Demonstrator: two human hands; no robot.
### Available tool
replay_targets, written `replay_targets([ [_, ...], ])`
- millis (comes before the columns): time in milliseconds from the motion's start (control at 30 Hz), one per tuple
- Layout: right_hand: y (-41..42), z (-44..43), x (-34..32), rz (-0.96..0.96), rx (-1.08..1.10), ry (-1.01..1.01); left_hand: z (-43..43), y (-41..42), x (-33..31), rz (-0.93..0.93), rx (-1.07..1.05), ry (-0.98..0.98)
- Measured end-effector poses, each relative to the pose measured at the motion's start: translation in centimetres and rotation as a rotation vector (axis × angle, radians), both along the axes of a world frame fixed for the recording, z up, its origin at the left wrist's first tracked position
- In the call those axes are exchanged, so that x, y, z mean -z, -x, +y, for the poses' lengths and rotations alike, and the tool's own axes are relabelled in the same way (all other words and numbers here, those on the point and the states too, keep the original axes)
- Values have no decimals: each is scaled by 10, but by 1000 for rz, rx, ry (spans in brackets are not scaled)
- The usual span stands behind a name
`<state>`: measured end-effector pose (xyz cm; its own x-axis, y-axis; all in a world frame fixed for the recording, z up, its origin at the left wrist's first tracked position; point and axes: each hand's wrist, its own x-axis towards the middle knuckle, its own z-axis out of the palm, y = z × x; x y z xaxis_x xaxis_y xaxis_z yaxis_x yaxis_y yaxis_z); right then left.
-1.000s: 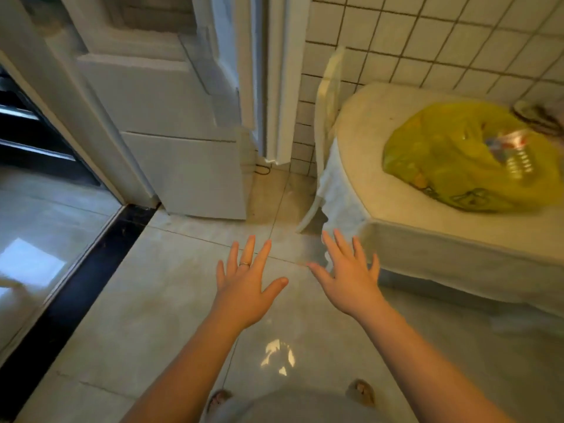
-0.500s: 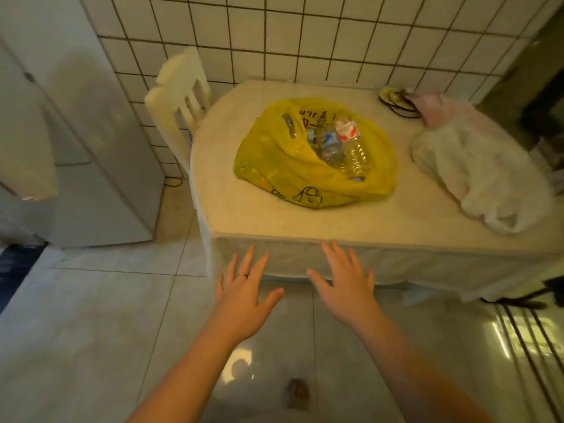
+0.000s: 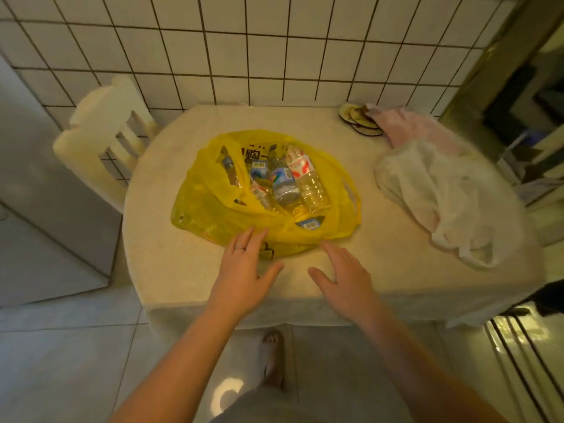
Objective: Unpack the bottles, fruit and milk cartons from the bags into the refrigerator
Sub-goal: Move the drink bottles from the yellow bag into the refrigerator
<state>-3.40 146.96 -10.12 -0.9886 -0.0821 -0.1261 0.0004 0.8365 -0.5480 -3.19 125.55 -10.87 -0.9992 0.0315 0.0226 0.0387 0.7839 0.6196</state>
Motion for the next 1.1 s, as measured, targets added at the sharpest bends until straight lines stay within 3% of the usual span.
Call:
replay_targets([
  [233, 100, -7, -14, -22, -11, 177, 13, 115, -22, 19, -16, -137],
  [400, 157, -27, -17, -31, -44, 198, 3, 175, -17, 61, 59, 379],
  [500, 181, -40, -12, -50, -93, 195, -10, 190, -15, -13, -2, 478],
  [700, 232, -66, 3, -69, -183, 111, -40, 193, -10, -35, -243, 495],
  [800, 252, -78, 12, -34, -207, -23, -44, 193, -12, -70, -349, 482],
  [933, 266, -95, 19, 87, -251, -384, -35, 201, -14, -215, -408, 303],
  [1100, 303, -117, 4, -38, -217, -390, -21, 225, -11, -328, -507, 144],
])
